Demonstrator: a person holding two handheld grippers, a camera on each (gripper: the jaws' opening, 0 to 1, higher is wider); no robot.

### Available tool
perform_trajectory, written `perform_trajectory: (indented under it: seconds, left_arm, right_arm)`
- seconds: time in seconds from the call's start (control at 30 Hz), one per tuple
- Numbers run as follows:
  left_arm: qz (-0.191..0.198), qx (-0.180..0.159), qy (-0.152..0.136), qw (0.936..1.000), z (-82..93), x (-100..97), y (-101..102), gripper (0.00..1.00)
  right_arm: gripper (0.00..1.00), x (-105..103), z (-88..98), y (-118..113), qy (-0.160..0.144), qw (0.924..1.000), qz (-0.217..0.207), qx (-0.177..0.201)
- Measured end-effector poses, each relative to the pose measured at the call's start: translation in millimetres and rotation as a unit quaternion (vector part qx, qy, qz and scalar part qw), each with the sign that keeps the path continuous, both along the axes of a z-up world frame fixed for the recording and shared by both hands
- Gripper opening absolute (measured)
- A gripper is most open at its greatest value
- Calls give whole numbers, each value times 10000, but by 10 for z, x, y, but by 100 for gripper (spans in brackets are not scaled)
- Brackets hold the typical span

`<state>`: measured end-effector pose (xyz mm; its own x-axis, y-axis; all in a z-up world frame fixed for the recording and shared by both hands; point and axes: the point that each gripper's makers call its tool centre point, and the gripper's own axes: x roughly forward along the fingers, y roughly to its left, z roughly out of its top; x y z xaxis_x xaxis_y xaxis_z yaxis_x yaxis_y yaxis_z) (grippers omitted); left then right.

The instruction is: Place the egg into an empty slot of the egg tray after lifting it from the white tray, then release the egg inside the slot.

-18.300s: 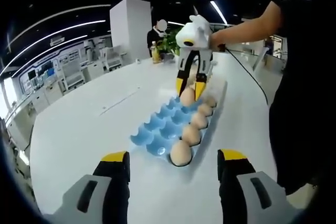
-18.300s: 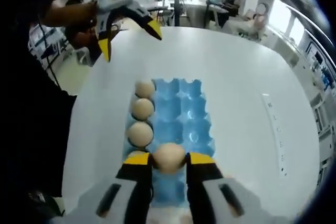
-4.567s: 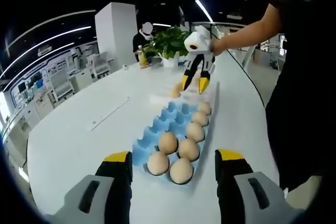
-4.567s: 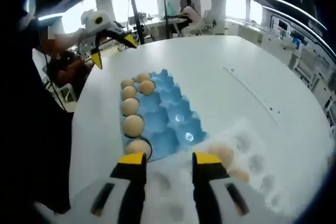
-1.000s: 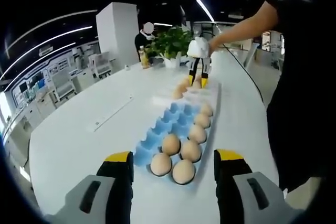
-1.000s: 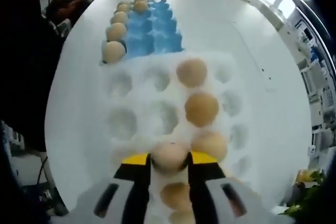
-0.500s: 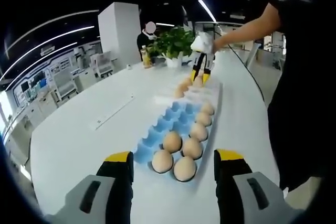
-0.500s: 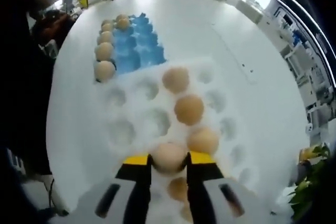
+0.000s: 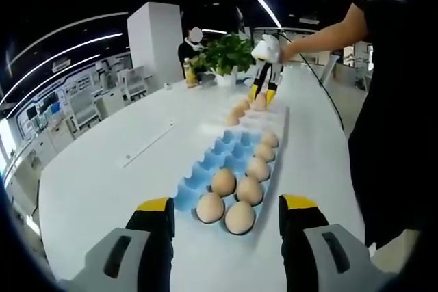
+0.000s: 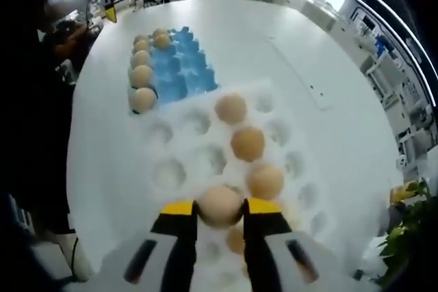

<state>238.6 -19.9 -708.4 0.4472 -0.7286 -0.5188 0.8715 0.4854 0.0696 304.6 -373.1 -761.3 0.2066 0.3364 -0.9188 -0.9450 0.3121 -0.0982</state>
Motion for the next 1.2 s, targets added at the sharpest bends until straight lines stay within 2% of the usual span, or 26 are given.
perform_trajectory:
  seconds: [0.63,0.7,1.2]
  left_arm:
    - [11,-12,-15,10000,-1,-18,-8,63]
    - [-5,-20,-28,10000,7,-19,-20,62]
    - [32,2,-48,10000,17,-28,38,62]
  right_arm:
    - [25,-35,57,412,16,9991,356,216]
    - [25,-23,79,570,17,9983,502,305]
    - [25,45,119,1189,18,9929,1001,643]
